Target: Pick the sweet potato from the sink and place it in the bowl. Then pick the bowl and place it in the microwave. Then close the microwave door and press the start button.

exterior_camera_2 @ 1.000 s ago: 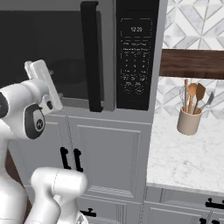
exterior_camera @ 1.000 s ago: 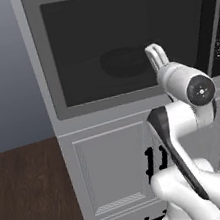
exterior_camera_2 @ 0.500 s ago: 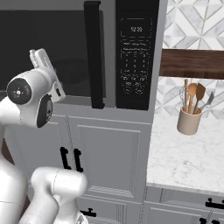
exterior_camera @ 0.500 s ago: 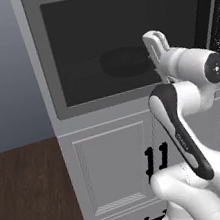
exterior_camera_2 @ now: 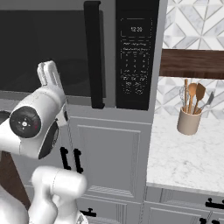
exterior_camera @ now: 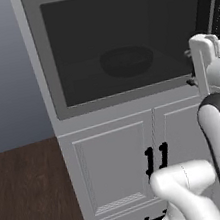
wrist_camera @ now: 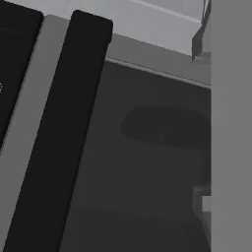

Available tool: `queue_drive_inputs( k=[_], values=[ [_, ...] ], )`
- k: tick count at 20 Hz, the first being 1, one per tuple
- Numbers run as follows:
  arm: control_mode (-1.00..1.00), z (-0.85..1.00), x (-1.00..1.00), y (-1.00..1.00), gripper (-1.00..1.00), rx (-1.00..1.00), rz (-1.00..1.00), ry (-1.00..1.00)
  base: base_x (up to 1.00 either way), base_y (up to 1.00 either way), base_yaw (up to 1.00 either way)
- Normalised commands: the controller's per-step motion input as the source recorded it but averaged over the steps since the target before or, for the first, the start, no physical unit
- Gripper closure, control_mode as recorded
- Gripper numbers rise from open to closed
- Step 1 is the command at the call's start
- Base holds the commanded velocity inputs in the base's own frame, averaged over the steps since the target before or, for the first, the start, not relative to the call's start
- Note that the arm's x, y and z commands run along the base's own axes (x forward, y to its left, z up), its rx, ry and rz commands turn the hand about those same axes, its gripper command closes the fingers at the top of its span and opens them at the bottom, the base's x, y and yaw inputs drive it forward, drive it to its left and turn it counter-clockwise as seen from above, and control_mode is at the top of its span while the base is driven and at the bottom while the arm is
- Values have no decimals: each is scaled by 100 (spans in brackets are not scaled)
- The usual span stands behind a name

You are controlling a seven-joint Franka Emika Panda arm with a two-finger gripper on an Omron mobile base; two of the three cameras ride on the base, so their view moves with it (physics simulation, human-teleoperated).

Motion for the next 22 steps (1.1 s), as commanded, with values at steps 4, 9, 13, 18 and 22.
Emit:
queue_drive_inputs(
  k=[4, 9, 13, 18, 22],
  values=[
    [-100, 0, -100, -99, -100, 31, -3, 7, 0, 0, 0],
    [-100, -1, -75, -100, -100, 39, -1, 22, 0, 0, 0],
    [-100, -11, -1, -75, -100, 33, 2, 21, 0, 0, 0],
    [-100, -7, 45, -37, -100, 20, 8, 5, 0, 0, 0],
    [-100, -25, 56, -2, -100, 4, 11, 0, 0, 0, 0]
  ],
)
